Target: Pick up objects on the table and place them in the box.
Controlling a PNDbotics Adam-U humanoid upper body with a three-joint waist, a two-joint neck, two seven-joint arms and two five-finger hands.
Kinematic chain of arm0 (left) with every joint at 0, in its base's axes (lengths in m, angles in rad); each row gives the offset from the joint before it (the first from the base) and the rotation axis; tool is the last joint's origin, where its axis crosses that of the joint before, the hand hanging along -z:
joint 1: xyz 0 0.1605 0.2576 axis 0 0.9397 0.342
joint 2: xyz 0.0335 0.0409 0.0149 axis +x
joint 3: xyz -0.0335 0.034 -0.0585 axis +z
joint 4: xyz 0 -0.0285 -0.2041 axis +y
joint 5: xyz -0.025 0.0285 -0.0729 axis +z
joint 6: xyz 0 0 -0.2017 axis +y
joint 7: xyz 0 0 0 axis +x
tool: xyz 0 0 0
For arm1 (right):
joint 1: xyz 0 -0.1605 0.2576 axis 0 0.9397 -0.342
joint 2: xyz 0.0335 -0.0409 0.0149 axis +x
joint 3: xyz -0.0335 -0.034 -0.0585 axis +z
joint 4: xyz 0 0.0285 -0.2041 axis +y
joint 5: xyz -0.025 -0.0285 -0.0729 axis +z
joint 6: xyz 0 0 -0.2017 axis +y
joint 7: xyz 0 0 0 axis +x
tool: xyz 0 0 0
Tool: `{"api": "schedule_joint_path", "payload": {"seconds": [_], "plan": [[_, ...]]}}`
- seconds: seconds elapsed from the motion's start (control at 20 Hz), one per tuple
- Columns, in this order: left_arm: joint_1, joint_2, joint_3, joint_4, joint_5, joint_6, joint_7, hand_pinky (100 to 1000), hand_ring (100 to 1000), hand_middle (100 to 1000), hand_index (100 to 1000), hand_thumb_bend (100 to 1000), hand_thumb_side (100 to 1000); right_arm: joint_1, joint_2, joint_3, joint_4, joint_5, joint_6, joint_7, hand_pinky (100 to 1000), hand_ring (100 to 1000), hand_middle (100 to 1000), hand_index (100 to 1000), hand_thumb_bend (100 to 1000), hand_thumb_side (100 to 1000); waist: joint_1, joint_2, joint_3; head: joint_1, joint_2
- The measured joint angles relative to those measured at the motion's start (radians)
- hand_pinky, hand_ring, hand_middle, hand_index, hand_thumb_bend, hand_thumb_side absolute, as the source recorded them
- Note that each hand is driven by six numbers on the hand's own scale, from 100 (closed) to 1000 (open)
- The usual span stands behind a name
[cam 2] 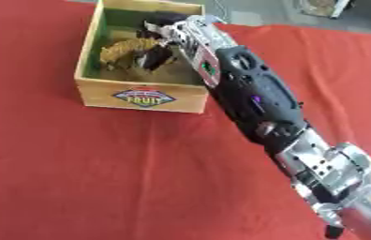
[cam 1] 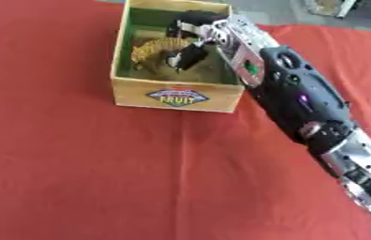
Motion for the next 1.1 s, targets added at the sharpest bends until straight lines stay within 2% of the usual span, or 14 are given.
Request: {"api": "schedule_joint_path", "payload": {"seconds": [0.1,0.15,0.2,0.35,0.45,0.8,0.95,1.0,1.1], "plan": [[0.000,0.000,0.000,0.000,0.000,0.000,0.000,541,455,554,721,100,574,-0.004,-0.004,-0.004,-0.007,-0.004,-0.004,0.009,914,868,832,912,130,589,0.000,0.000,-0.001,0.001,0.000],[0.000,0.000,0.000,0.000,0.000,0.000,0.000,541,455,554,721,100,574,-0.007,-0.008,-0.006,-0.011,-0.008,-0.007,0.013,922,880,848,946,164,659,0.000,0.000,-0.001,0.001,0.000],[0.000,0.000,0.000,0.000,0.000,0.000,0.000,541,455,554,721,100,574,-0.008,-0.010,-0.008,-0.017,-0.011,-0.009,0.016,923,881,850,953,210,635,0.001,0.000,-0.002,0.001,0.000],[0.000,0.000,0.000,0.000,0.000,0.001,0.000,541,455,554,721,100,573,-0.012,-0.020,-0.013,-0.036,-0.026,-0.011,0.025,924,877,848,954,242,650,0.003,-0.001,-0.006,0.003,0.000],[0.000,0.000,0.000,0.000,0.000,0.001,-0.001,541,455,554,721,100,573,-0.017,-0.029,-0.019,-0.050,-0.042,-0.010,0.025,925,875,847,952,235,644,0.005,-0.003,-0.007,0.005,0.000],[0.001,0.000,0.001,0.000,0.000,0.002,-0.001,542,456,554,722,100,572,-0.022,-0.067,-0.047,-0.125,-0.106,0.012,0.001,923,855,825,933,109,606,0.009,-0.012,-0.018,0.011,0.000],[0.001,0.000,0.001,0.000,0.000,0.001,0.001,542,456,554,722,100,572,-0.014,-0.102,-0.057,-0.186,-0.146,0.014,-0.017,926,842,812,934,100,590,0.014,-0.014,-0.026,0.019,0.001],[0.001,0.000,0.001,0.000,0.000,0.001,0.001,542,456,554,722,100,572,-0.007,-0.117,-0.062,-0.209,-0.160,0.013,-0.026,928,837,804,928,100,560,0.014,-0.014,-0.030,0.021,0.001],[0.001,0.000,0.005,0.000,0.000,0.000,0.002,542,456,554,722,100,573,0.009,-0.147,-0.076,-0.256,-0.191,0.013,-0.048,929,830,795,924,100,564,0.018,-0.014,-0.037,0.028,0.001]]}}
